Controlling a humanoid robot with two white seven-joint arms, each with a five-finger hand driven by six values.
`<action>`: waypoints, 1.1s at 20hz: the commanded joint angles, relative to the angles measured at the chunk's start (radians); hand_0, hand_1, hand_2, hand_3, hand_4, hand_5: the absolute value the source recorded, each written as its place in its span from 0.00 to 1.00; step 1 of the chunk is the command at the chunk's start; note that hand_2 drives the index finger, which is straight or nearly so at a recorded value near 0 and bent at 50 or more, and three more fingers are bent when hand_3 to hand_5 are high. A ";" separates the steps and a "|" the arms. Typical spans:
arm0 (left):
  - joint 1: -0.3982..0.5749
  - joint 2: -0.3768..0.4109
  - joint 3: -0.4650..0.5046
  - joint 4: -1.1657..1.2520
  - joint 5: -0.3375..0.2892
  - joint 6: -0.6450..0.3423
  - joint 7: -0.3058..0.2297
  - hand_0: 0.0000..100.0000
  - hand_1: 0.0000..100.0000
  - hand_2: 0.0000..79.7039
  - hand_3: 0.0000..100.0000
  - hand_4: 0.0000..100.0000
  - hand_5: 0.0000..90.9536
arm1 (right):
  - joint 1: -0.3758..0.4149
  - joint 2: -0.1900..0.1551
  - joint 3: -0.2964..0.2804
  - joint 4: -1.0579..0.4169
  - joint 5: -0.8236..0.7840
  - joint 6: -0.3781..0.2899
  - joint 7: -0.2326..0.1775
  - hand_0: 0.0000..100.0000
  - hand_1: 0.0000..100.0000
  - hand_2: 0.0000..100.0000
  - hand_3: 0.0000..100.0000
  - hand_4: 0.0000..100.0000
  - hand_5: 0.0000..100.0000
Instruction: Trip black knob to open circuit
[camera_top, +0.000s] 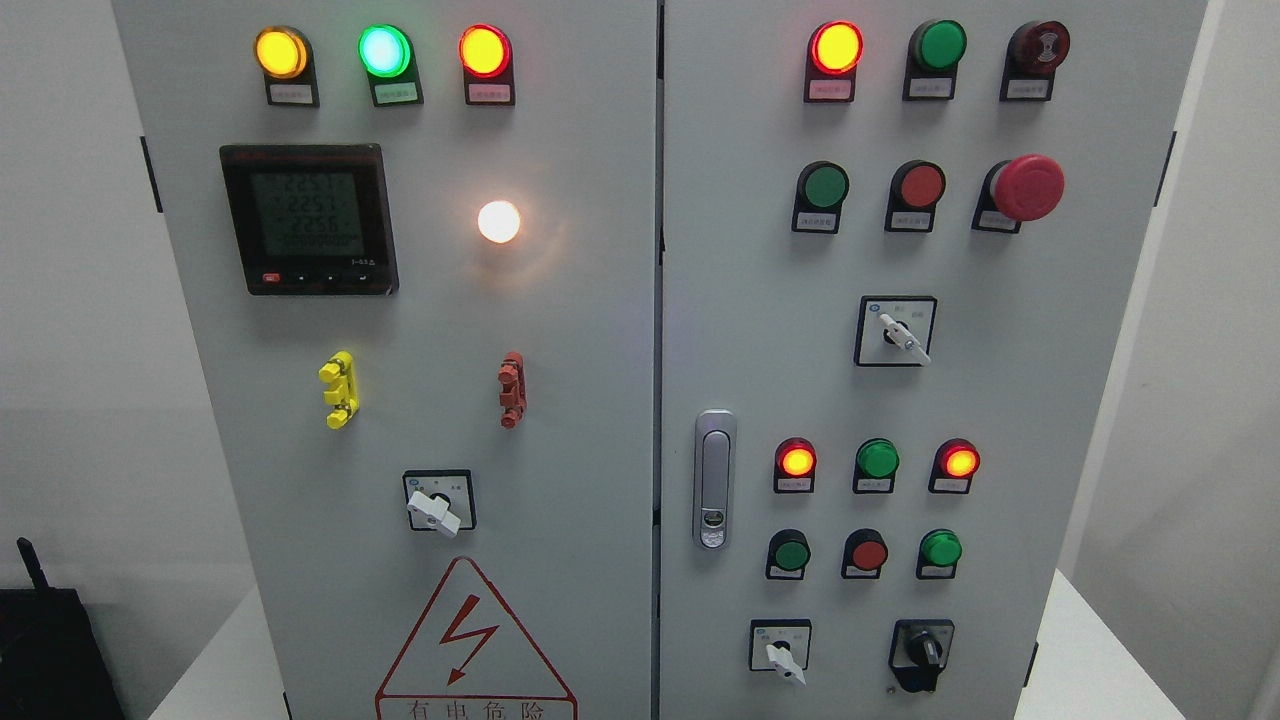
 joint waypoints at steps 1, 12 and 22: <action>-0.002 -0.002 0.001 0.000 0.002 -0.002 0.000 0.12 0.39 0.00 0.00 0.00 0.00 | -0.003 0.003 0.000 0.001 0.001 -0.003 0.011 0.00 0.19 0.00 0.00 0.00 0.00; -0.002 -0.002 0.001 0.000 0.002 -0.002 0.000 0.12 0.39 0.00 0.00 0.00 0.00 | -0.018 0.004 -0.005 0.001 0.001 -0.005 0.019 0.00 0.19 0.00 0.00 0.00 0.00; -0.002 -0.002 0.001 0.000 0.002 -0.002 0.000 0.12 0.39 0.00 0.00 0.00 0.00 | -0.022 0.004 -0.008 -0.039 -0.010 -0.034 0.030 0.00 0.15 0.00 0.00 0.00 0.00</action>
